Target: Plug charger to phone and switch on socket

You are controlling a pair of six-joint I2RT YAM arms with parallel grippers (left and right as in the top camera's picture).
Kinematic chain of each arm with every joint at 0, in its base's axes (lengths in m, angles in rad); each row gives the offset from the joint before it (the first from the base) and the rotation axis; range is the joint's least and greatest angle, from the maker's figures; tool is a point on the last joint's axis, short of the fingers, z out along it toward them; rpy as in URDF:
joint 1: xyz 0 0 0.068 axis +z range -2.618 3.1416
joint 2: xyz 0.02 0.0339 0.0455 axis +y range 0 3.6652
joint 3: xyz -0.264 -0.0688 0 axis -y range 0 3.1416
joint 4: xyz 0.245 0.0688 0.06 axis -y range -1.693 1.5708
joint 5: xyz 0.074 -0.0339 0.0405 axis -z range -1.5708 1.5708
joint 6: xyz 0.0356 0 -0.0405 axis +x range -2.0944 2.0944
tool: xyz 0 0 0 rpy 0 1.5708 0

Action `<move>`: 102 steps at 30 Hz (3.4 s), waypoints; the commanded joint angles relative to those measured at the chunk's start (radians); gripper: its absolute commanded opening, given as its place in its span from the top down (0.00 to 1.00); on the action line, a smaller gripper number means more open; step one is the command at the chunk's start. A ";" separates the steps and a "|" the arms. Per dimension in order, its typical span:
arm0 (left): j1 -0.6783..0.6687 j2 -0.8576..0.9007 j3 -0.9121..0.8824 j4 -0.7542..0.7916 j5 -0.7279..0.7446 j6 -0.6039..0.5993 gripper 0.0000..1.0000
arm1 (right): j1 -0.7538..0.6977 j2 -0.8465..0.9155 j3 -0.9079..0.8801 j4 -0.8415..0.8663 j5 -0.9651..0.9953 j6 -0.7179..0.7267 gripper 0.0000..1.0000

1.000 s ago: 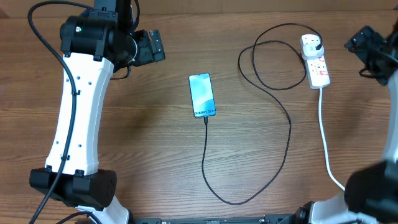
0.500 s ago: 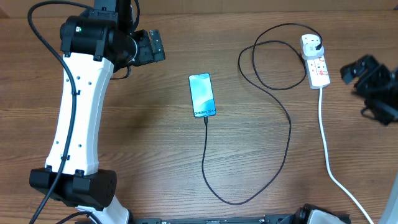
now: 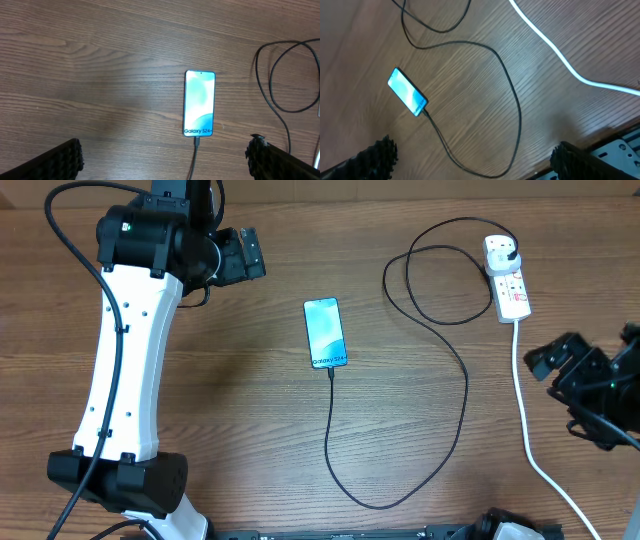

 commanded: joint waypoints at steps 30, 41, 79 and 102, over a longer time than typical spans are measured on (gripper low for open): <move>0.002 0.007 -0.003 0.003 -0.004 0.005 0.00 | 0.014 -0.027 -0.005 0.025 0.030 -0.004 0.00; 0.002 0.007 -0.003 0.003 -0.004 0.005 0.00 | 0.257 -0.199 -0.005 0.172 0.113 -0.003 0.00; 0.002 0.007 -0.003 0.003 -0.004 0.005 0.00 | 0.363 -0.735 -0.762 0.764 0.172 -0.003 0.00; 0.002 0.007 -0.003 0.003 -0.004 0.005 0.00 | 0.363 -0.881 -0.898 0.840 0.246 -0.011 0.00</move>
